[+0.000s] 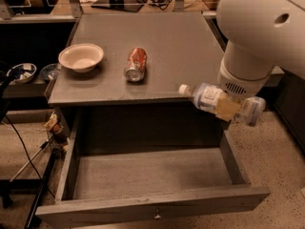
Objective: Pick blue plastic bottle from top drawer and place on counter
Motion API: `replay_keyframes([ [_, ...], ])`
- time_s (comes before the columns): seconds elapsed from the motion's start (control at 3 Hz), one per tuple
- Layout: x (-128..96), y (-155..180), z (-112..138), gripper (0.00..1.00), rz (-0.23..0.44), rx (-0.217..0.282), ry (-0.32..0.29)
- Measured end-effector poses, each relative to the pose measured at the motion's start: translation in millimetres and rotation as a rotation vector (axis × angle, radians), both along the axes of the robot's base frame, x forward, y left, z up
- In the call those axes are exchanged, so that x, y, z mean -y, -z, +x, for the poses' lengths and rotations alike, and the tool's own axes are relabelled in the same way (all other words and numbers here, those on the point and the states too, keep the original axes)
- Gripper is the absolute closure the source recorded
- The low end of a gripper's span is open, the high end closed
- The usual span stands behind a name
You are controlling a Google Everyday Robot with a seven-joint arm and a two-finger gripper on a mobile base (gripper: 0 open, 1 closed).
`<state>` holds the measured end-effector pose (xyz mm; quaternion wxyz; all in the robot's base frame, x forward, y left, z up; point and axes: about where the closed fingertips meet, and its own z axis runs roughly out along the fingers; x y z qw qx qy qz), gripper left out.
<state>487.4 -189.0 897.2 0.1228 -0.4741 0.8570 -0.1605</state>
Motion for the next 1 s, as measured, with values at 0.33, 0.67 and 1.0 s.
replay_keyframes([
  [0.33, -7.7, 9.4, 24.8, 1.00, 0.022, -0.010, -0.015],
  [0.67, -34.2, 22.2, 81.7, 1.00, 0.030, -0.040, -0.063],
  [1.0, -32.2, 20.2, 81.3, 1.00, 0.036, -0.032, -0.057],
])
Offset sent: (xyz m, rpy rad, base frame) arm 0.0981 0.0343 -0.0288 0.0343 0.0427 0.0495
